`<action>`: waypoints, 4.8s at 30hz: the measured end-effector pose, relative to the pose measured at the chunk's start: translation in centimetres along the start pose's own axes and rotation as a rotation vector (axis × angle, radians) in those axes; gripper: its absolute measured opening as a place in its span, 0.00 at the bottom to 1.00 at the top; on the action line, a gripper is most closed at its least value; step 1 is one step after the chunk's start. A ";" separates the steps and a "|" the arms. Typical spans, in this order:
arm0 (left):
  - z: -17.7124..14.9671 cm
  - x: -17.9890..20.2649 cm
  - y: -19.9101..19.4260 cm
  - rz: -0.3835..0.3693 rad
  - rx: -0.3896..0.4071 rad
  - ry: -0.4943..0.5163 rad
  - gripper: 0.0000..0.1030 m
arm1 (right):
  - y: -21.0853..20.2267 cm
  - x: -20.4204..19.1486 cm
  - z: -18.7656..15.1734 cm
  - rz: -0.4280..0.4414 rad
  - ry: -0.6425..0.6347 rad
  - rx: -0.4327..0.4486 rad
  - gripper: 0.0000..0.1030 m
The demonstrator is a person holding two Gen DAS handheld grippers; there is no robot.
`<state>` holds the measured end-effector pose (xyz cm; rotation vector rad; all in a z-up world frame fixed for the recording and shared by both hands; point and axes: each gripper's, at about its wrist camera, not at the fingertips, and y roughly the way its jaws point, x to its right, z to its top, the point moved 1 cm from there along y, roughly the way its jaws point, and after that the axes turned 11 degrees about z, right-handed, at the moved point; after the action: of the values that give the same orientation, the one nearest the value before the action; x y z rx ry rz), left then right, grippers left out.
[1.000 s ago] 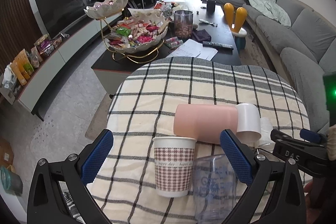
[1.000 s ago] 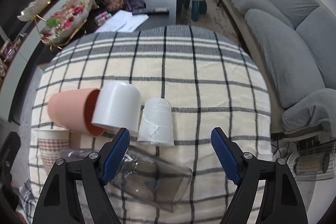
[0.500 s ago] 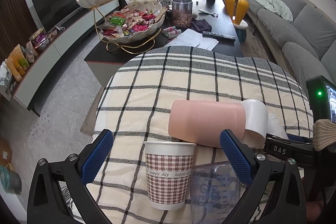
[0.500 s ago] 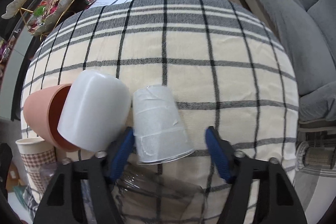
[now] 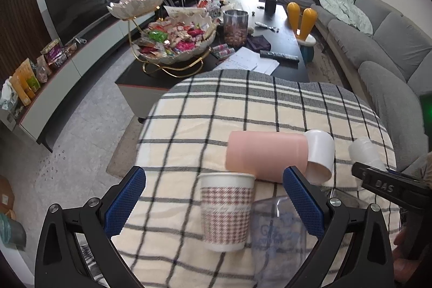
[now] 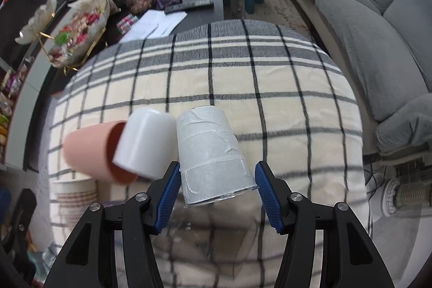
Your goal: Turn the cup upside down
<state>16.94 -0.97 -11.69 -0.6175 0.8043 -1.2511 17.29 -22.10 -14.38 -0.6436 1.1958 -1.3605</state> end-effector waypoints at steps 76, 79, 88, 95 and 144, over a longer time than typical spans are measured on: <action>-12.8 3.6 -4.3 -0.144 -0.497 0.246 1.00 | -13.8 3.4 -17.4 -0.066 0.055 0.192 0.82; -12.6 4.8 -2.3 -0.142 -0.625 0.274 1.00 | -12.9 4.2 -16.0 -0.028 0.090 0.153 0.82; -12.9 5.9 3.1 -0.105 -0.900 0.328 0.98 | -10.0 3.5 -12.5 0.016 0.074 0.096 0.82; -13.6 6.2 5.4 -0.146 -0.997 0.317 0.75 | -6.1 3.7 -11.5 0.046 0.096 0.025 0.82; -19.0 -0.7 -2.5 -0.138 0.178 0.083 0.45 | -6.0 3.8 -21.2 -0.018 0.048 0.106 0.82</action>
<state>0.04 -0.40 -20.77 -0.4858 0.7181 -1.4654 -4.85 -20.87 -16.96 -0.5502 1.1494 -1.4513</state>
